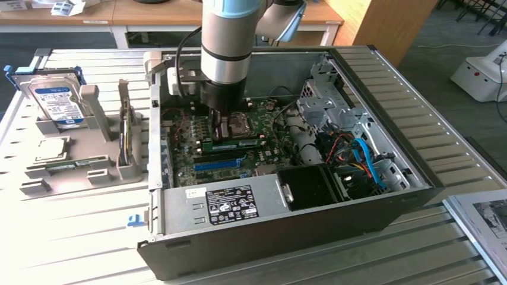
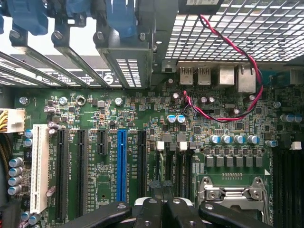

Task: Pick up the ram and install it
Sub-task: 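Press down the ram until it locks into place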

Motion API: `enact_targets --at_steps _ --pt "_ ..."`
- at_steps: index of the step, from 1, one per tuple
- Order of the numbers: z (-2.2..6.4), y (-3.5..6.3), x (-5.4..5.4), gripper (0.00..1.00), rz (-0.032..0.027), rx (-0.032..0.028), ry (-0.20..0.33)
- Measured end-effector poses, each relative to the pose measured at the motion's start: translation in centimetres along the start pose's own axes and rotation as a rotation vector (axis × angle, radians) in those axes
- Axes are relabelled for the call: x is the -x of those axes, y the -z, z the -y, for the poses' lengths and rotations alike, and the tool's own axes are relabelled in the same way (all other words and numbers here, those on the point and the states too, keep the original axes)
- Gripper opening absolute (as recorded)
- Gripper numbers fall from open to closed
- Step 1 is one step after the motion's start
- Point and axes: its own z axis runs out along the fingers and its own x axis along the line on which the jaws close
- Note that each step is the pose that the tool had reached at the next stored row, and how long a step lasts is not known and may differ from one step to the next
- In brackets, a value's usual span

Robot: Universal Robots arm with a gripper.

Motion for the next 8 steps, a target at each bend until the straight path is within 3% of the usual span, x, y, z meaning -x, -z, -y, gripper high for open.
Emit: enact_targets --at_steps 8 --pt "0.00 -0.10 -0.01 0.10 -0.0002 0.0001 0.000"
